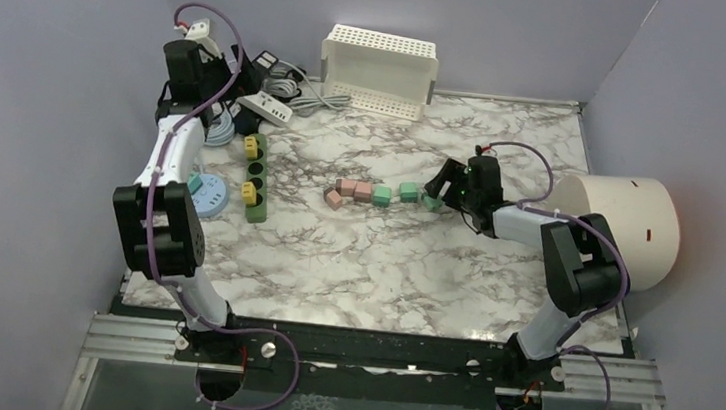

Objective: Pull the plug off the socket

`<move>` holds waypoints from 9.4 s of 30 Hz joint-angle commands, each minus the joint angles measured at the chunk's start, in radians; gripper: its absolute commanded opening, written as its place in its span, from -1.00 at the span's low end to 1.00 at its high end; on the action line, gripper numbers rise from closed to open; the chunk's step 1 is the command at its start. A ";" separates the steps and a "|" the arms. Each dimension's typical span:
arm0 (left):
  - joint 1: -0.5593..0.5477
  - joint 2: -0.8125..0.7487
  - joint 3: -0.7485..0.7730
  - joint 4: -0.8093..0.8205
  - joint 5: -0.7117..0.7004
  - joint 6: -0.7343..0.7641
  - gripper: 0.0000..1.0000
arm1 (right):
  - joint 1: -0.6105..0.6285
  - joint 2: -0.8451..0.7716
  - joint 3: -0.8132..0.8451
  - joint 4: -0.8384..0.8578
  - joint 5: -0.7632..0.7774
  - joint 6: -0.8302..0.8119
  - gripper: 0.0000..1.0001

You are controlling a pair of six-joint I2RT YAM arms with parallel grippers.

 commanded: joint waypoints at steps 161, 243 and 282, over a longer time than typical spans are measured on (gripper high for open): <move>-0.161 -0.524 -0.599 0.153 -0.200 0.012 -1.00 | 0.443 1.208 1.483 -0.587 -0.669 0.271 -0.98; -0.151 -0.010 -0.394 -0.223 -0.005 0.079 0.64 | 0.671 0.284 0.642 -0.054 0.033 -0.451 0.29; -0.187 0.138 -0.380 -0.314 -0.254 0.058 -1.00 | 0.745 0.638 1.059 -0.419 -0.017 -0.405 0.29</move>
